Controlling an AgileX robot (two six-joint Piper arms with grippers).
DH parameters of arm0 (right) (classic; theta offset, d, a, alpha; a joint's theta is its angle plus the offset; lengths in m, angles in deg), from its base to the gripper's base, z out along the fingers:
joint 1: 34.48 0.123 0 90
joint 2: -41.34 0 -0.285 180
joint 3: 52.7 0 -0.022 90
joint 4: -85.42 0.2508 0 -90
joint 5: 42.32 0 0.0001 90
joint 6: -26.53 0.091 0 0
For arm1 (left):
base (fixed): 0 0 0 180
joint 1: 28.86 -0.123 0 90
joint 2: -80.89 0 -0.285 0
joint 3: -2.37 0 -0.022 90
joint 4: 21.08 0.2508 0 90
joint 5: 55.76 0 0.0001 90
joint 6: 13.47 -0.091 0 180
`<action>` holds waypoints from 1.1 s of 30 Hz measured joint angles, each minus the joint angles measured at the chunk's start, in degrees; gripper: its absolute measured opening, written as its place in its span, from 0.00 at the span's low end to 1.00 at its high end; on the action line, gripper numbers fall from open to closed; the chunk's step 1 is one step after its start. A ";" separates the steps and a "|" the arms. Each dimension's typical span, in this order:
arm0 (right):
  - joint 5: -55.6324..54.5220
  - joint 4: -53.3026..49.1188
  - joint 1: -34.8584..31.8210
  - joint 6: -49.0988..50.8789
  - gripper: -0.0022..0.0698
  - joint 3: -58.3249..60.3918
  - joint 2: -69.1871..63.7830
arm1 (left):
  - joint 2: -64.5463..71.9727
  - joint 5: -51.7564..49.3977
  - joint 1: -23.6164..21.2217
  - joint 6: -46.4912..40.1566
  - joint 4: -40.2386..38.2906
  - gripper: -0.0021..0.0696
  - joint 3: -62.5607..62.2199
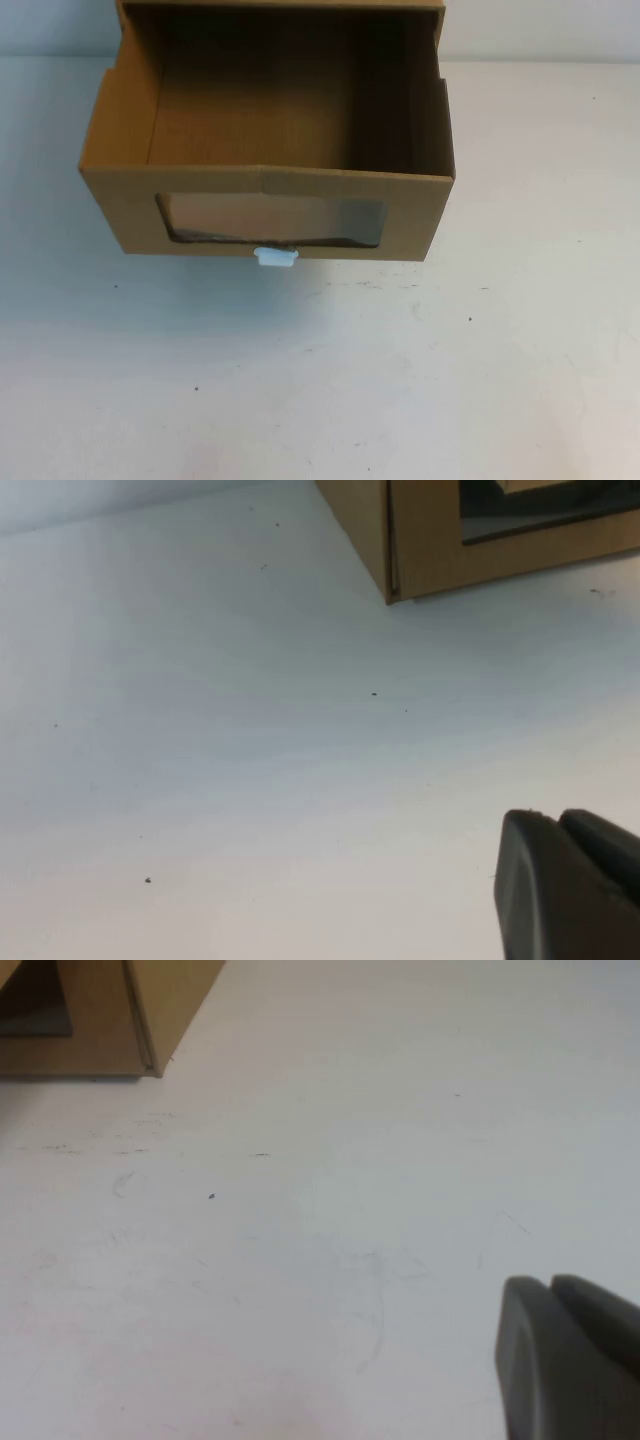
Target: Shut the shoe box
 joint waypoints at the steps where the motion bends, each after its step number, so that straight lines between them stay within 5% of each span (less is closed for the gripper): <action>1: 0.00 0.00 0.00 0.00 0.01 0.00 0.00 | 0.00 0.00 0.00 0.00 0.00 0.03 0.00; 17: 0.00 0.00 0.00 0.00 0.01 0.00 0.00 | 0.00 3.26 0.00 0.36 -0.57 0.03 0.00; 28: 0.00 0.00 0.00 0.00 0.01 0.00 0.10 | 0.00 9.94 0.00 7.05 -28.92 0.03 0.00; 33: 0.00 0.00 0.00 0.00 0.01 0.00 0.10 | 0.00 14.20 0.00 7.71 -33.57 0.03 0.00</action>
